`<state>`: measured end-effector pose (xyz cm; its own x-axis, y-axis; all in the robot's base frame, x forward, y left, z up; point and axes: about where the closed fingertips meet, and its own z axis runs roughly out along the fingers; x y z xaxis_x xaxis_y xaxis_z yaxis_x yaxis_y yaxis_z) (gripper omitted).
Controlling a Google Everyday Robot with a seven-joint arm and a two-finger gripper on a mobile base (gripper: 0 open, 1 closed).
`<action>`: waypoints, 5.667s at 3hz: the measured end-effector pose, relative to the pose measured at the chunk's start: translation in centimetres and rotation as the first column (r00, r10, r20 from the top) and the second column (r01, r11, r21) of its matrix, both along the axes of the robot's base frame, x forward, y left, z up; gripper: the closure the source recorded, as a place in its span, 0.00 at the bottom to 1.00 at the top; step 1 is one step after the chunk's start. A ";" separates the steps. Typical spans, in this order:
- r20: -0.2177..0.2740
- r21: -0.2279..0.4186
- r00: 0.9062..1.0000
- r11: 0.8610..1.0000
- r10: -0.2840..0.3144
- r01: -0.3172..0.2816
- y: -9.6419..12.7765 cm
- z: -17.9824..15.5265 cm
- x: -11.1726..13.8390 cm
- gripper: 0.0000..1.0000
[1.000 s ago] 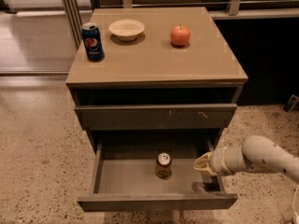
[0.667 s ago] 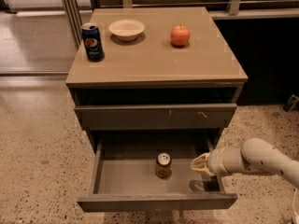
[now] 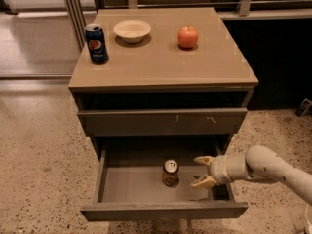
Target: Pick orange can from middle drawer and place on counter
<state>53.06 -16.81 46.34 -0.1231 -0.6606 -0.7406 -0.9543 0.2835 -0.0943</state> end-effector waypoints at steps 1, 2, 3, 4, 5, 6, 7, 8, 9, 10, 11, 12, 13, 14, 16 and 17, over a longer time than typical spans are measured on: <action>0.008 0.038 1.000 0.999 0.029 -0.029 1.5 -1.3 0.9 0.10; 0.015 0.089 0.998 0.994 0.056 -0.057 3.4 -2.6 1.8 0.10; 0.018 0.131 0.995 0.987 0.096 -0.098 5.6 -3.8 2.5 0.10; 0.022 0.151 0.989 0.977 0.147 -0.149 8.2 -4.4 2.8 0.10; 0.036 0.135 0.981 0.971 0.192 -0.196 10.3 -4.6 3.0 0.10; 0.053 0.066 0.971 0.970 0.231 -0.235 12.0 -4.7 2.9 0.28; 0.055 0.063 0.971 0.970 0.233 -0.236 12.2 -4.8 2.9 0.51; 0.055 0.063 0.971 0.970 0.233 -0.236 12.2 -4.8 2.9 0.75; 0.055 0.063 0.971 0.970 0.233 -0.236 12.2 -4.8 2.9 0.97; 0.058 0.071 0.969 0.967 0.241 -0.245 12.2 -2.6 2.3 1.00; 0.046 0.063 0.969 0.967 0.243 -0.246 12.1 2.1 1.0 1.00; 0.019 0.027 0.970 0.970 0.241 -0.242 12.0 8.7 -0.2 1.00; -0.008 -0.028 0.974 0.973 0.228 -0.228 11.9 16.3 -1.2 1.00; 0.036 -0.081 0.980 0.978 0.194 -0.191 11.3 25.6 -1.7 1.00; 0.059 -0.106 0.977 0.975 0.203 -0.196 11.6 27.1 -2.0 1.00; 0.057 -0.065 0.980 0.980 0.191 -0.188 11.3 30.1 -2.1 1.00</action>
Offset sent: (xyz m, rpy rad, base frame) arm 0.0297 0.0506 -0.0401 0.1482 -0.0229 0.0801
